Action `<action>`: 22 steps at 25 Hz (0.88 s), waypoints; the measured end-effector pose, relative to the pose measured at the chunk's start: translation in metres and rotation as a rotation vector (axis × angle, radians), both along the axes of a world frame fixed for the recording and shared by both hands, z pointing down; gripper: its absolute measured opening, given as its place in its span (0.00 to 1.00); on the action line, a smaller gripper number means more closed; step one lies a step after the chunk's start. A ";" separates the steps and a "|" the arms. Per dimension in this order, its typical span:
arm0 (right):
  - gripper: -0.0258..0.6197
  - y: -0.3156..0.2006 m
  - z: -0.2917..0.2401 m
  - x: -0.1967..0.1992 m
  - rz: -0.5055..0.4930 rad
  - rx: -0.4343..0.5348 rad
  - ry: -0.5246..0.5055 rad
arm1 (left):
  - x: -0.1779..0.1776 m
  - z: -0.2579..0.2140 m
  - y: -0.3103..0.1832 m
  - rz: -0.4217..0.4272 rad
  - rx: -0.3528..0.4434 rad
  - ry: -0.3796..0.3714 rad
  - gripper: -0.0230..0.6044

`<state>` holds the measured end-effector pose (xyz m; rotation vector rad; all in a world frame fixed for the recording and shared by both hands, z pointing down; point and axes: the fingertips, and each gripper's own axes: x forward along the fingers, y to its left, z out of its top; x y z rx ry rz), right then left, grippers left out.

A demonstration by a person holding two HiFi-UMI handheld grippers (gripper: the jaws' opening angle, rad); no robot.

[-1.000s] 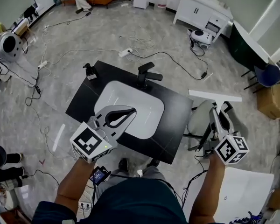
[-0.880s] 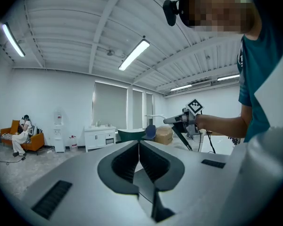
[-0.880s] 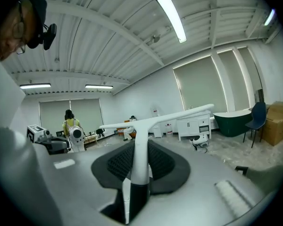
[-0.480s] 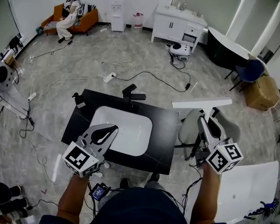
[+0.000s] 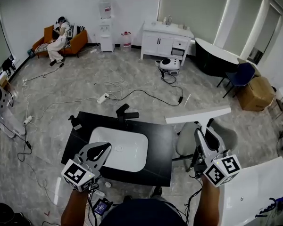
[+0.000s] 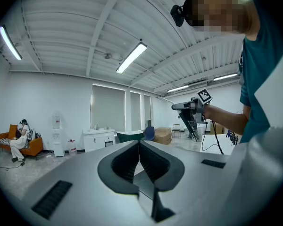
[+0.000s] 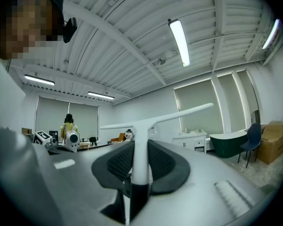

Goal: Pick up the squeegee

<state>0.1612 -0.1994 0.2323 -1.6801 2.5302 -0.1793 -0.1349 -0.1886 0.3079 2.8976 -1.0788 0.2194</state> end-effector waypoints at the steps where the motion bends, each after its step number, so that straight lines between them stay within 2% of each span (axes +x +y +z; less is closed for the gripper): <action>1: 0.18 0.002 -0.002 0.000 0.002 0.006 0.004 | -0.001 0.000 0.000 -0.003 -0.002 0.001 0.05; 14: 0.18 0.012 -0.003 -0.004 0.002 0.002 0.013 | -0.010 0.006 0.007 -0.017 -0.011 0.000 0.05; 22: 0.18 0.014 0.002 0.003 0.002 -0.007 0.015 | -0.002 0.009 0.012 -0.014 -0.017 -0.007 0.05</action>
